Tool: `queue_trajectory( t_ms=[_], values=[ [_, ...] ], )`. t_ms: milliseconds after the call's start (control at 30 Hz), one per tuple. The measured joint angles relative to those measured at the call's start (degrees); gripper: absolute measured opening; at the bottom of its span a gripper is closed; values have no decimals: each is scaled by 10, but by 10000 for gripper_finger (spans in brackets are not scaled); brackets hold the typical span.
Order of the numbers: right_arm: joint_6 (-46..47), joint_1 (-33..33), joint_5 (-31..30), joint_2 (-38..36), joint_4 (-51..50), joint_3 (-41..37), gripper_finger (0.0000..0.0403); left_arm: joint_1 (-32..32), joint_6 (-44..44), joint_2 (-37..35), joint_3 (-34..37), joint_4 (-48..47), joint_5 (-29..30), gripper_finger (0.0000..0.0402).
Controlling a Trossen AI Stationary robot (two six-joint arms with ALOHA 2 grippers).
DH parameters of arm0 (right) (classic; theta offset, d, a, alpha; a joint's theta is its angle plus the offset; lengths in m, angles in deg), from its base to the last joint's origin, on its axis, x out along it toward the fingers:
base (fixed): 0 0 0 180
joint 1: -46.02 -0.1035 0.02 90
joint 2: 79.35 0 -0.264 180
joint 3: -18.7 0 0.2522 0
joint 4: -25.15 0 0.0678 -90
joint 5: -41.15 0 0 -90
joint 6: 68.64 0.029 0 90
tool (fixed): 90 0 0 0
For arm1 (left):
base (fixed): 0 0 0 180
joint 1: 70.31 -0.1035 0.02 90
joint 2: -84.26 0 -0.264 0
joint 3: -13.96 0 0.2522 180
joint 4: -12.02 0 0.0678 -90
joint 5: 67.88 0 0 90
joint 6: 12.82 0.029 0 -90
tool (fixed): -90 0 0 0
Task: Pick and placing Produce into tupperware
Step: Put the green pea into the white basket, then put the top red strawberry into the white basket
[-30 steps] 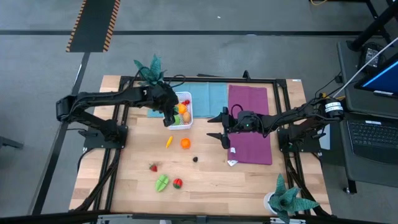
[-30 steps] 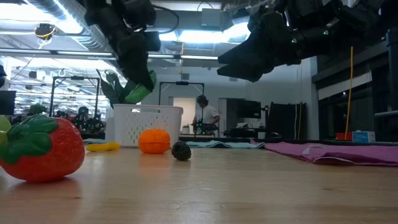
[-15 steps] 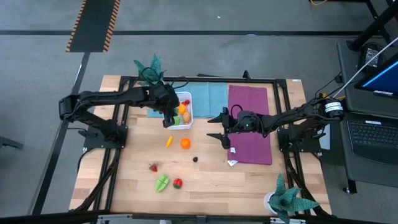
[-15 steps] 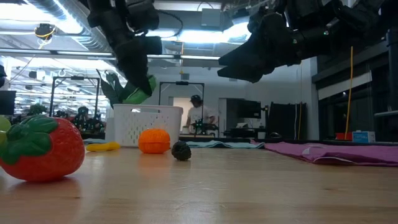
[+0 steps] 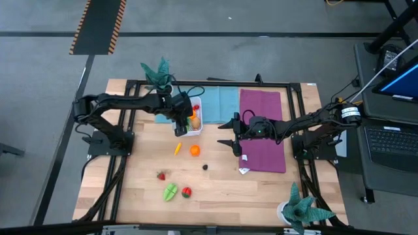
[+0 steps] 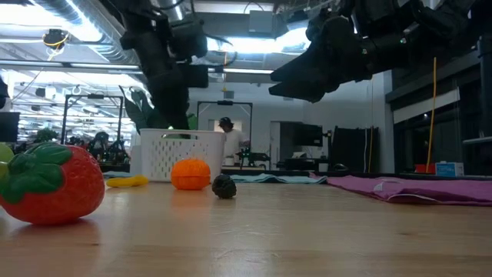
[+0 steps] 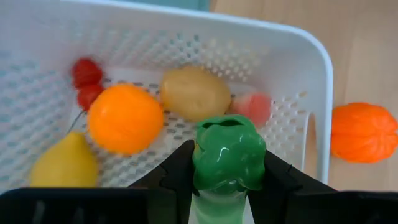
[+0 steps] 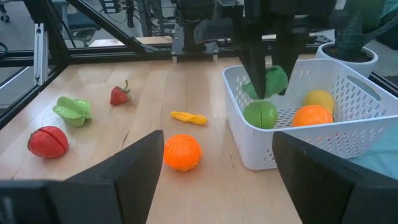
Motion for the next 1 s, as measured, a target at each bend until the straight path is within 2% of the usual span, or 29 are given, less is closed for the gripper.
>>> queue_trajectory(
  t_ms=[500, 1000],
  values=[
    [-11, 0, -1, 0, -8, 0, 300, 0, 12, 16, 0, -5, -14, 115],
    [-11, 0, -1, 0, -12, 0, 300, 22, 11, 16, 0, 6, -13, 202]
  ],
)
